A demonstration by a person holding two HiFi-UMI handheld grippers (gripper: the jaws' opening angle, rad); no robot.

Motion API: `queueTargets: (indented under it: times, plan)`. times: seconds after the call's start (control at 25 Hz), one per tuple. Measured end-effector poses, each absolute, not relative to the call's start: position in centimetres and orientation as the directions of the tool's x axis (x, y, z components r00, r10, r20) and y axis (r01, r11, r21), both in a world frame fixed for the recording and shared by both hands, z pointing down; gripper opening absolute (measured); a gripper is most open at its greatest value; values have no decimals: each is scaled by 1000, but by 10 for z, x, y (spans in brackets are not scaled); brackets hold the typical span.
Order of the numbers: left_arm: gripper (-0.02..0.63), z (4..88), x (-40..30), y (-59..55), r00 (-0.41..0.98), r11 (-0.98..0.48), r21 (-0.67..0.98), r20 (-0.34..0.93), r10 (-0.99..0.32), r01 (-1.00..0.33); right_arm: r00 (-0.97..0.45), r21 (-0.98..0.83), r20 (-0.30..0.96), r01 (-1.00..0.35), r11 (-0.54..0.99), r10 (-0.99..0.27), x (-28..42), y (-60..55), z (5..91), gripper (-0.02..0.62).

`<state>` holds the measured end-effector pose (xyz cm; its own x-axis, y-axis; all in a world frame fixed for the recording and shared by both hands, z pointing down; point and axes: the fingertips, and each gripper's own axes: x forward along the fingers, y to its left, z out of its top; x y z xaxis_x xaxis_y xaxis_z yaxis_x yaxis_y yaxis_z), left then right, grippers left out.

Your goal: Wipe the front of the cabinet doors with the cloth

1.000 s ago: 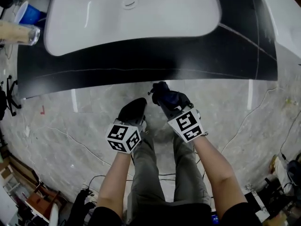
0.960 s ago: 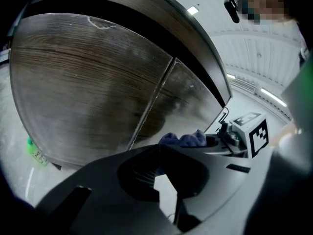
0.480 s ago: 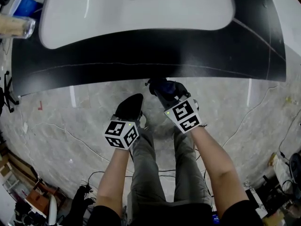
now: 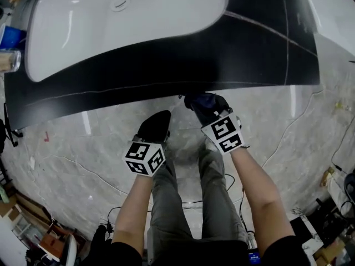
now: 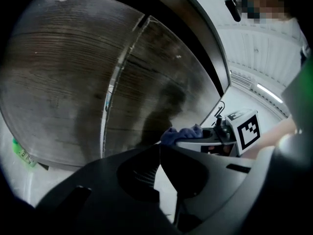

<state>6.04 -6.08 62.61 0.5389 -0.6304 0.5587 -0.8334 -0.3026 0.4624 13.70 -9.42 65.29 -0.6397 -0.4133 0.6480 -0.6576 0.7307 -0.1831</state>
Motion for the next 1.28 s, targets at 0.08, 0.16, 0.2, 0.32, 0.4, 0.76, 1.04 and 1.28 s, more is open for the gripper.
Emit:
queueTargets:
  times: [0.08,0.16,0.2,0.32,0.4,0.76,1.04,1.28]
  plan:
    - [14,626,78,-64,554,-322,464,557,-619,-826,-629,-178,650,-673,718,-428,156,-97,653,109]
    - [14,626,95,-67,569,-341,465,555,-607,-817,-618,-175,651,-688,704,-441,173,-100,654,109]
    - [14,626,103,-69,576,-350,465,554,-601,-813,-613,-174,651,-695,697,-448,182,-102,655,109]
    - [14,626,125,-73,594,-376,465,553,-584,-802,-600,-172,650,-714,678,-467,204,-106,655,109]
    - [14,626,138,-75,603,-387,465,553,-575,-796,-592,-170,650,-724,668,-476,219,-108,656,109]
    - [14,627,196,-82,650,-442,477,546,-529,-760,-535,-151,668,-778,610,-517,286,-116,659,109]
    - [14,616,221,-90,682,-483,481,521,-513,-731,-485,-155,661,-835,528,-572,316,-116,650,109]
    - [14,602,217,-78,696,-522,464,523,-492,-716,-463,-176,633,-866,468,-620,314,-100,627,109]
